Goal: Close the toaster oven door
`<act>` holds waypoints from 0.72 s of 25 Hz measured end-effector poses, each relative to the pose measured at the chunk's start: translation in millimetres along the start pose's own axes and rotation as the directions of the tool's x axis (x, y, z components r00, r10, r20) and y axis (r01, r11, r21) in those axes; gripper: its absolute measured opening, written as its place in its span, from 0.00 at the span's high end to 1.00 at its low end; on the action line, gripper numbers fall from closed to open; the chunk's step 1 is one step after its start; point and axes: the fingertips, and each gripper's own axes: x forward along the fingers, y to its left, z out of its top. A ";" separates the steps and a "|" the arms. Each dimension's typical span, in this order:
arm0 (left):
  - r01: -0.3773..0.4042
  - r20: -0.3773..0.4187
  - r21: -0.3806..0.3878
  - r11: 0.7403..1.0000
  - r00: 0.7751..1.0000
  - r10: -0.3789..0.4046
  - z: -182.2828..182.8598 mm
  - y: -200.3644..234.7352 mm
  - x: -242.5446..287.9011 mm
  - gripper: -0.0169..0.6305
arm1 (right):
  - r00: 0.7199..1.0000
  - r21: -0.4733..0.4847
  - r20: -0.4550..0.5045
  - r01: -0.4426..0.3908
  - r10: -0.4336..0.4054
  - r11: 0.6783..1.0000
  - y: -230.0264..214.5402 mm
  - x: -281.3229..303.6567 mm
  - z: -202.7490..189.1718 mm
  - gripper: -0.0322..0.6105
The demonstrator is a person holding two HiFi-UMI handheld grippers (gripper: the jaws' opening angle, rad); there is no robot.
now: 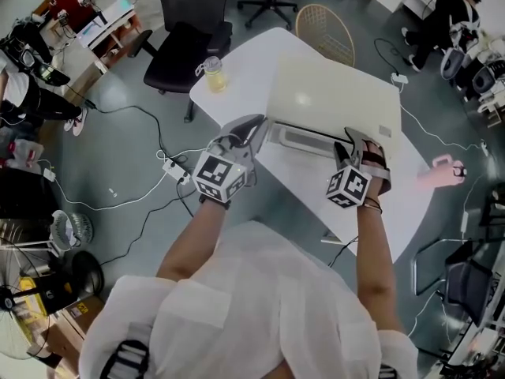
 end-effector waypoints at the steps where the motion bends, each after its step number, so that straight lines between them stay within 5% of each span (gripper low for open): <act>1: 0.001 -0.002 0.001 1.000 1.000 0.000 -0.2 0.4 0.1 0.94 | 1.000 -0.003 0.000 -0.001 0.001 1.000 -0.6 1.0 0.5 0.60; 13: -0.021 -0.004 0.005 1.000 1.000 0.021 2.5 1.0 -3.3 0.94 | 1.000 -0.054 0.000 0.003 -0.003 0.999 -7.3 7.2 3.8 0.60; 18: -0.029 -0.003 0.015 0.999 1.000 0.029 3.6 -1.0 -5.9 0.94 | 0.999 0.018 0.016 0.028 -0.028 0.999 -8.0 3.8 0.6 0.61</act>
